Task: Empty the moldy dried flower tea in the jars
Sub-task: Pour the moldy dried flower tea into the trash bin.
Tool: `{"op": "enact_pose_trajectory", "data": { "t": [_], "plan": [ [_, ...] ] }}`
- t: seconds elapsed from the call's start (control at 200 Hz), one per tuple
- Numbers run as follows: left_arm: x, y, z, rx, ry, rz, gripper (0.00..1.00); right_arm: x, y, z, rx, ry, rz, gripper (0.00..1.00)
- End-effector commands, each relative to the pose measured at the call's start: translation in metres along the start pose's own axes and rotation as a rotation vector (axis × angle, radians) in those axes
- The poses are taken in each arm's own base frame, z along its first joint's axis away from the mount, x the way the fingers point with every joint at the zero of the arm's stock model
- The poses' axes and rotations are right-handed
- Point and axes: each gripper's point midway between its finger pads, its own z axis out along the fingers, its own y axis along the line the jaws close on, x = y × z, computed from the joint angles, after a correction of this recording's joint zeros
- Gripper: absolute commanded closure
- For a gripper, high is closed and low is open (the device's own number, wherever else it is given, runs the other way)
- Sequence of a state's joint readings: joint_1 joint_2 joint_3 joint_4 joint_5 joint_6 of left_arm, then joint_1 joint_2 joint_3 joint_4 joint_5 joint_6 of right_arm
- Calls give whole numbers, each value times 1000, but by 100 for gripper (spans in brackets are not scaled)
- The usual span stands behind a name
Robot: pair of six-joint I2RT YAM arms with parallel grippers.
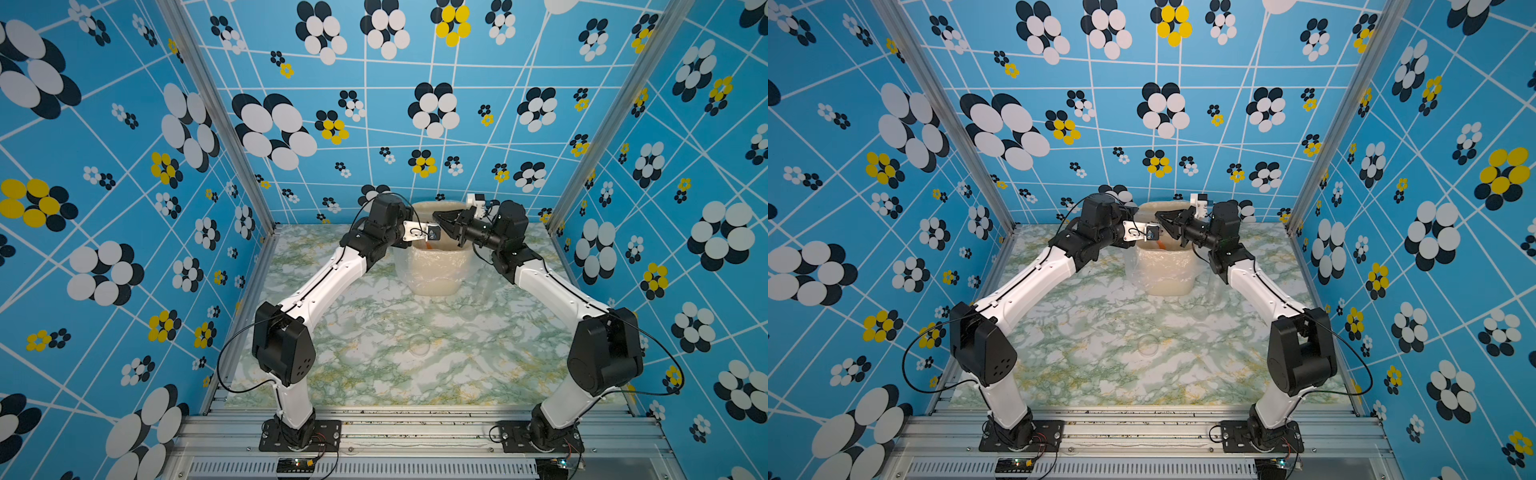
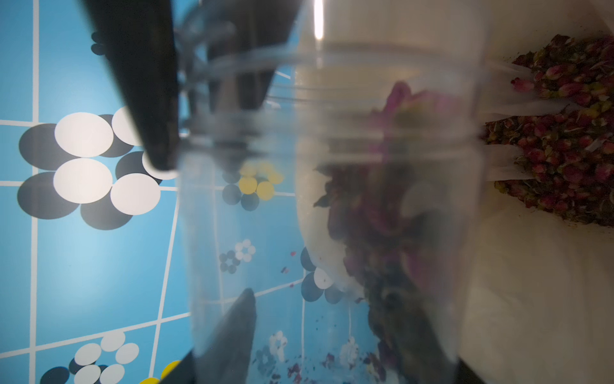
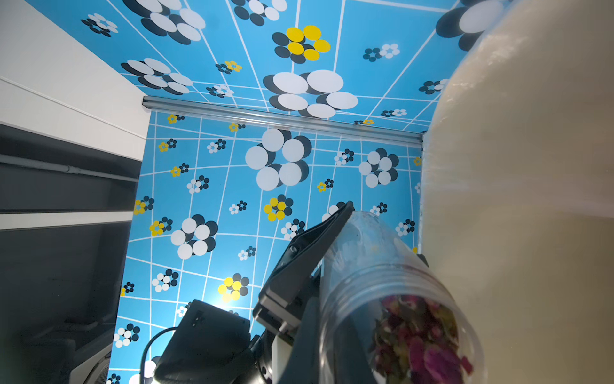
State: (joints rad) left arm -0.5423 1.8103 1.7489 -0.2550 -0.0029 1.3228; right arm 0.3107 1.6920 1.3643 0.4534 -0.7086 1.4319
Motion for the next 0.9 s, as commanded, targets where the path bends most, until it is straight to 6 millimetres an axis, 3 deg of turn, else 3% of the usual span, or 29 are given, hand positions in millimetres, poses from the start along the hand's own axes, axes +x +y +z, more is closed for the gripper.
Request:
{"op": "enact_pose_trajectory", "data": {
  "t": [0.0, 0.215, 0.525, 0.555, 0.67, 0.895],
  "plan": [
    [-12, 7, -2, -4, -54, -26, 97, -3, 4, 5, -42, 13, -37, 100],
    [-12, 9, -2, -14, -76, -78, 89, -5, 3, 6, -79, 13, -13, 100],
    [-3, 13, -6, -28, -111, -183, 58, -4, 1, 3, -106, 20, -3, 100],
    [-1, 14, -6, -32, -112, -190, 50, -5, 0, 2, -109, 17, -2, 100],
    [3, 15, -8, -34, -119, -220, 34, -5, 0, 1, -127, 19, 5, 100],
    [8, 15, -13, -43, -137, -279, 20, -8, 1, -2, -155, 24, 12, 100]
  ]
}}
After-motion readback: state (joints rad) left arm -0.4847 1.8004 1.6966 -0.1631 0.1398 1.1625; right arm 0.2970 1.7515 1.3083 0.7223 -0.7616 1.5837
